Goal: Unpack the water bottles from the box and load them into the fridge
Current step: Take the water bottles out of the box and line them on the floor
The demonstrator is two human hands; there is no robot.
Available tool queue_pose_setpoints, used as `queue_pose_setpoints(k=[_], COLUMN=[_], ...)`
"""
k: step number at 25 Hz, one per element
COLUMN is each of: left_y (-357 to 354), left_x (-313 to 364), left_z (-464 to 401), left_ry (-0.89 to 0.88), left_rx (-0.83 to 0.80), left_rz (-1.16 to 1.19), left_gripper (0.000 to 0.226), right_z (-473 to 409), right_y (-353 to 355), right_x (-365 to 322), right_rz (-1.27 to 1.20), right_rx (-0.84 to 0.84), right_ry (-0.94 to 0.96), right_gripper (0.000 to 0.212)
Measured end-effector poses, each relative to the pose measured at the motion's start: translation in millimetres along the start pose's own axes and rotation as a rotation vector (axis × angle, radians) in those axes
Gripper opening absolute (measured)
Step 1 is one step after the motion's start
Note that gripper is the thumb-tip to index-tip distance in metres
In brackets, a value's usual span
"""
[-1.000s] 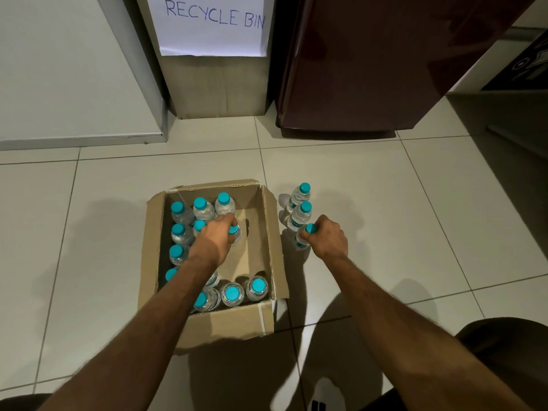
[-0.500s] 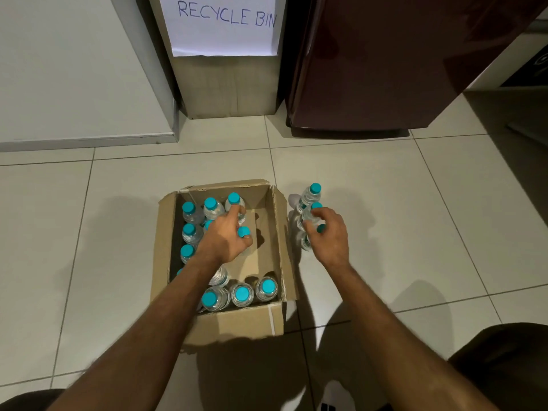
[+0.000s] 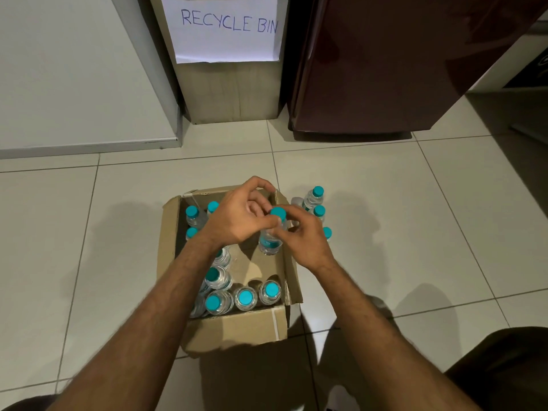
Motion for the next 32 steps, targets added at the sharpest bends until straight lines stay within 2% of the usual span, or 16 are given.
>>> queue_pose_setpoints(k=[4,9,12,15,22,32], left_y=[2,10,4,-1,0,-1], left_x=[-25,-83,-102,-117,-133,-136], left_z=[7,32,41,48,62,67], left_ry=[0.032,0.178,0.236,0.312,0.328,0.331], left_rx=[-0.108,-0.210,-0.297,-0.357,-0.390,-0.362], left_rz=[-0.109,-0.378,-0.465,-0.504,-0.598,-0.652], left_gripper=[0.036,0.029,0.033,0.037,0.044,0.041], right_z=[15,25,24,24,18,14], right_y=[47,100,108,102,84,67], right_x=[7,30,63,100,147,163], right_rz=[-0.087,0.176,0.374,0.454,0.357,0.281], right_rx=[0.177,0.376,0.389,0.373,0.399,0.417], right_ry=[-0.086,-0.230,-0.367,-0.504,-0.612,-0.677], right_gripper=[0.034,0.039,0.050,0.051,0.048,0.055])
Point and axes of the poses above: each hand's wrist, its own z-axis away from the middle knuckle, its own y-axis out of the back of the hand, x = y × z, the point moved 8 cm from there along -z, towards the middle knuckle, and after that the axes turned 15 degrees about -y, right-handed, at the moved point
